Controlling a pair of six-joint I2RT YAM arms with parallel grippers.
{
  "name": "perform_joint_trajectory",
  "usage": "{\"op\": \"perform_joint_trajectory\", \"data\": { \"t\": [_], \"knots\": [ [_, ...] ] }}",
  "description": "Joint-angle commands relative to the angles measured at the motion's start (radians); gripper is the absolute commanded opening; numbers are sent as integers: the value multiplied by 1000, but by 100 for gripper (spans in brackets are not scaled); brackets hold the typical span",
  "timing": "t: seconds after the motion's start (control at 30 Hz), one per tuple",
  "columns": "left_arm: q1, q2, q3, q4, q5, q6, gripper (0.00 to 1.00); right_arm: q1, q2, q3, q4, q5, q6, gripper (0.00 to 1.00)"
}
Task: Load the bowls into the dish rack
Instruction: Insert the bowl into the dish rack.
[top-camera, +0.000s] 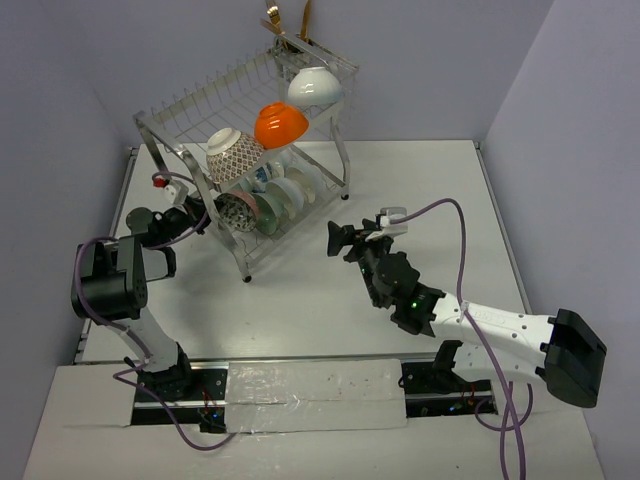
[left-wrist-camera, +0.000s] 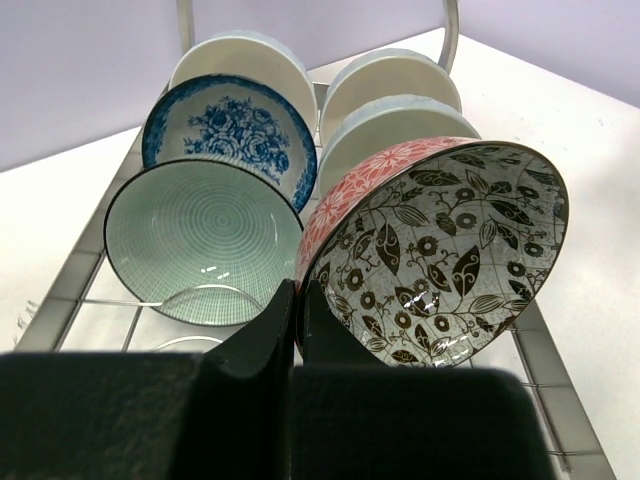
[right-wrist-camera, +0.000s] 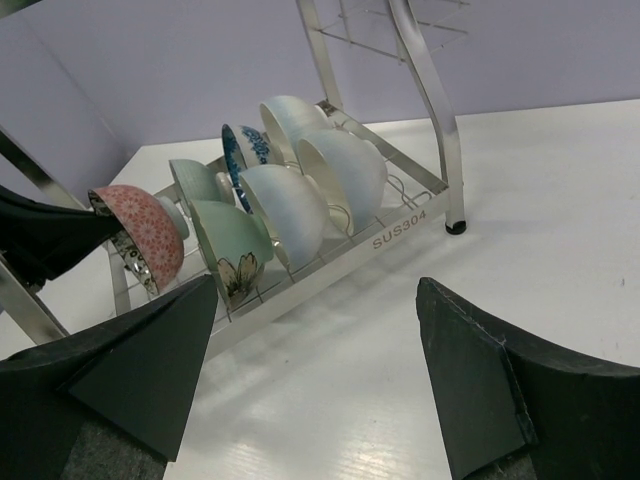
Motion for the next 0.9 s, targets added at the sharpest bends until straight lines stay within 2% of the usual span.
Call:
{"op": "perform_joint_trajectory", "data": {
  "t": [0.0,0.23,0.5,0.63,0.77,0.87],
  "knots": [
    [-19,-9,6,150,-14,88,0,-16,3,1,19,-1,23,88],
    [-46,-24,1,37,-48,246,0,-50,-11,-21,19,-28,58,88],
    [-68,23,-49,193,-57,273,0,-76,-10,-33,17,-54,84,87],
    [-82,26,-74,212,-69,326,0,-88,-10,-41,16,-62,98,87],
    [-94,3,-86,137,-97,420,0,-98,-10,-44,16,-74,111,87],
    [-97,5,-96,161,-114,419,1,-104,-14,-47,16,-81,117,87]
  ]
}}
